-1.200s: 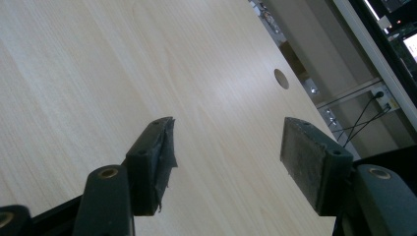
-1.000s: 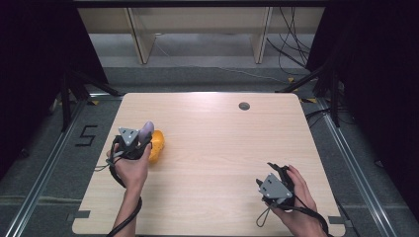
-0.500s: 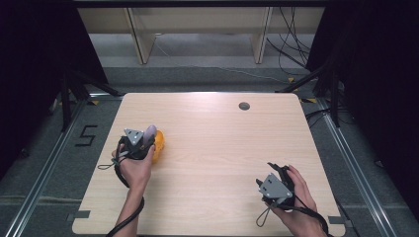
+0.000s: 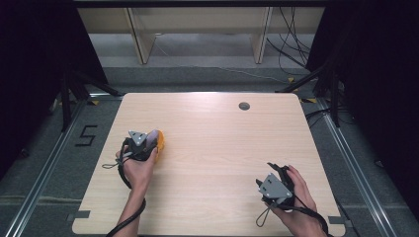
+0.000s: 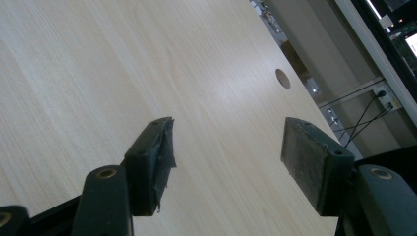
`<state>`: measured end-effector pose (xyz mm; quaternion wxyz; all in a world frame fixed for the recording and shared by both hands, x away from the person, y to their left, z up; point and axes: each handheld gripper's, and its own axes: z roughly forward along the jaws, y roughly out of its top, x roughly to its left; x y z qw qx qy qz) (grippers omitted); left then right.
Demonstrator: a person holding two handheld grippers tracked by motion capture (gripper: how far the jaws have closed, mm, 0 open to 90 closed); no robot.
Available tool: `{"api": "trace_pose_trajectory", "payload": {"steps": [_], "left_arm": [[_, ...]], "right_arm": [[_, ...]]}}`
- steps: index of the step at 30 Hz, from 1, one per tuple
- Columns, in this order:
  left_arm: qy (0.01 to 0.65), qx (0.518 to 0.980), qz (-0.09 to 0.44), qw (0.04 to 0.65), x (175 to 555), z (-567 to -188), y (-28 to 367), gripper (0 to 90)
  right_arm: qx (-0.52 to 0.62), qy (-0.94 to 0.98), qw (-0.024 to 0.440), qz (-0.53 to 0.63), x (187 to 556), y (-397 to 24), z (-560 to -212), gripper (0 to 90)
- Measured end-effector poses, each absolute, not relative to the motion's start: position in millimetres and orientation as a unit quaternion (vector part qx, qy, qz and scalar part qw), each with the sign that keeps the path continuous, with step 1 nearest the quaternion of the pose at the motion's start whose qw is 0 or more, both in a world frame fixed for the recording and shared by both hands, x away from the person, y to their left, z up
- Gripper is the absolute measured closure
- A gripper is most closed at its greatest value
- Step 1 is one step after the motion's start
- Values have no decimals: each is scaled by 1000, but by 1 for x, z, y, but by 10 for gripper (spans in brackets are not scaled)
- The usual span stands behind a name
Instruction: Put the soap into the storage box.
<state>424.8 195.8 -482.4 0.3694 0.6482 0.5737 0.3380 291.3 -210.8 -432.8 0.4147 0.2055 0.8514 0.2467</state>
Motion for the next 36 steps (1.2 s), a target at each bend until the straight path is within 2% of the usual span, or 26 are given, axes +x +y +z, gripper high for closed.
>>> {"api": "trace_pose_trajectory", "payload": {"steps": [3,14,21,27,30,35,36], "left_arm": [[574,655,328,367,425,-480,196,584],[589,690,264,328,425,-482,199,581],[588,700,251,318,427,-480,203,576],[591,705,228,319,427,-469,208,474],[591,710,199,328,427,-460,214,409],[581,697,181,378,421,-440,230,395],[569,709,178,378,418,-435,236,395]], "right_arm": [[193,853,424,236,293,-212,-432,375],[204,855,410,245,291,-210,-434,371],[199,855,413,244,292,-210,-433,370],[198,854,414,244,292,-210,-434,366],[198,855,412,244,292,-210,-434,364],[204,855,409,245,292,-210,-434,361],[200,856,411,244,292,-210,-434,361]]}}
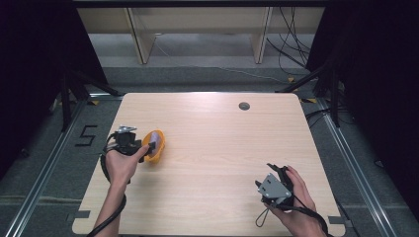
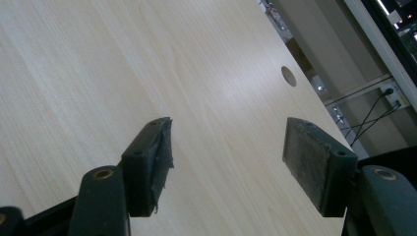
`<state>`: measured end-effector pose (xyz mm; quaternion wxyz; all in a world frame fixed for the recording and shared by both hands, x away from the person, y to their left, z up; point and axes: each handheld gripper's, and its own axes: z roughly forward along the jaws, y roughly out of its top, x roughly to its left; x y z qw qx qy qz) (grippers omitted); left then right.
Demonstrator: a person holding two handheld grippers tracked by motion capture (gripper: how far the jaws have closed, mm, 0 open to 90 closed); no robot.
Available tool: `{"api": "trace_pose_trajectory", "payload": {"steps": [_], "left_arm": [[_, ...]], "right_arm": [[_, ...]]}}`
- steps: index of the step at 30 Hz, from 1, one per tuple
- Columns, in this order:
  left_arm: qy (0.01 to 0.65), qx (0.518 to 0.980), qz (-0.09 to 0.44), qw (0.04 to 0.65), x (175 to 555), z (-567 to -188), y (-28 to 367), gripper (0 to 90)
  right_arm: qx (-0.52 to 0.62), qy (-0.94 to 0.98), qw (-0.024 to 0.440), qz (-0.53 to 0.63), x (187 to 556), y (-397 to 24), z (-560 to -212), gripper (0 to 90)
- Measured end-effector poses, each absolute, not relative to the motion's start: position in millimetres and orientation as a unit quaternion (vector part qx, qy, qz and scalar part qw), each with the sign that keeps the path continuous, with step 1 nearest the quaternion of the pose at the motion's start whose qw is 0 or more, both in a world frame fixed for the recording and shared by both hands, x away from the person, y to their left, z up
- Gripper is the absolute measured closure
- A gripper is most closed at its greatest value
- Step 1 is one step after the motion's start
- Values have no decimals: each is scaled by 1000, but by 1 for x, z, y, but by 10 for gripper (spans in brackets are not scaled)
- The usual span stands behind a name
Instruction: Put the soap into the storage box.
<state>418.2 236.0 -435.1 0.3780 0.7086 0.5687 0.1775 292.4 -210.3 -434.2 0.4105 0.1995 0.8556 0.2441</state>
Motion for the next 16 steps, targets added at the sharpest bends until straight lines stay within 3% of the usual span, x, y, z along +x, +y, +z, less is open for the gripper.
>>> {"api": "trace_pose_trajectory", "payload": {"steps": [6,12,16], "left_arm": [[527,715,186,420,387,-435,248,393],[489,711,207,461,340,-471,256,395],[497,714,179,459,326,-490,256,365]], "right_arm": [[209,855,406,247,292,-211,-435,359],[204,857,404,246,294,-211,-436,359],[218,865,374,256,295,-212,-440,359]]}}
